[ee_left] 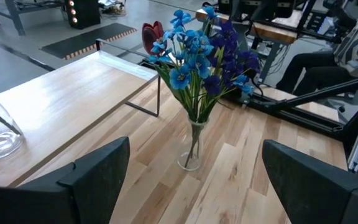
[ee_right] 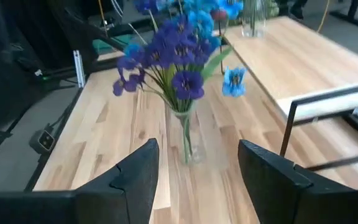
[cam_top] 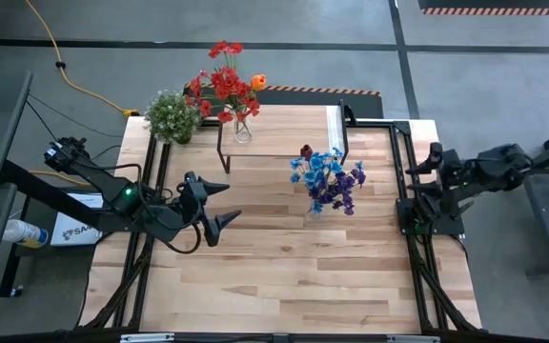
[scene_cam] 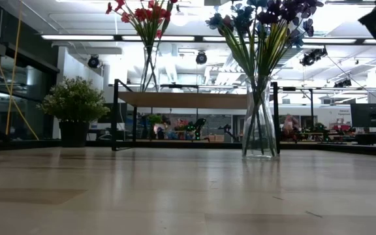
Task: Pick and place flowers into a vace then onto a shelf
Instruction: Put the transparent vase on the shelf
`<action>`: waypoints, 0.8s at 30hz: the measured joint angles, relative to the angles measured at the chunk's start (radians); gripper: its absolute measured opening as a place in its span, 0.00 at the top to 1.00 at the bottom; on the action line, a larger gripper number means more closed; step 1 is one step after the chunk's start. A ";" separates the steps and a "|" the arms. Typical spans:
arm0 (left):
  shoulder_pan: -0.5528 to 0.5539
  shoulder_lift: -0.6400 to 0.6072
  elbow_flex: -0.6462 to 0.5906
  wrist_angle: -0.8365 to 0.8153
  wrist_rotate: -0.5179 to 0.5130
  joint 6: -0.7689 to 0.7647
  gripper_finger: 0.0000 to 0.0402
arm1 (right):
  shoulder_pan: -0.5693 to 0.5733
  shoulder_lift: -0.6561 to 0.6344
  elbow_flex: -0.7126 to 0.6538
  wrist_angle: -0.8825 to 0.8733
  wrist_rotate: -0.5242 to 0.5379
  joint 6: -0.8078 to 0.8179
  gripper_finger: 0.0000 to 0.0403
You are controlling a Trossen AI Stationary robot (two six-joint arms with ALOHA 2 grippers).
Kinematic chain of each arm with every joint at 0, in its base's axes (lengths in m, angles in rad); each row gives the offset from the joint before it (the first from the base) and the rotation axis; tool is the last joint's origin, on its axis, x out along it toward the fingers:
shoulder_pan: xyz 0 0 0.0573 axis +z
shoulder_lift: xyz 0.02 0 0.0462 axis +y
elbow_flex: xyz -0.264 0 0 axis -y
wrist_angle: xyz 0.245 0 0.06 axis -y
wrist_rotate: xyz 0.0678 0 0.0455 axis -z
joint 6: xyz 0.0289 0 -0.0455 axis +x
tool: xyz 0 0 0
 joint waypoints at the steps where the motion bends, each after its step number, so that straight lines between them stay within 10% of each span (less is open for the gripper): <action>1: 0.000 0.000 0.000 -0.003 0.000 -0.002 0.01 | 0.000 0.000 -0.011 -0.001 0.005 0.010 0.48; 24: 0.000 0.000 0.000 -0.015 -0.005 -0.022 0.01 | 0.000 -0.101 -0.210 0.087 -0.034 0.150 0.47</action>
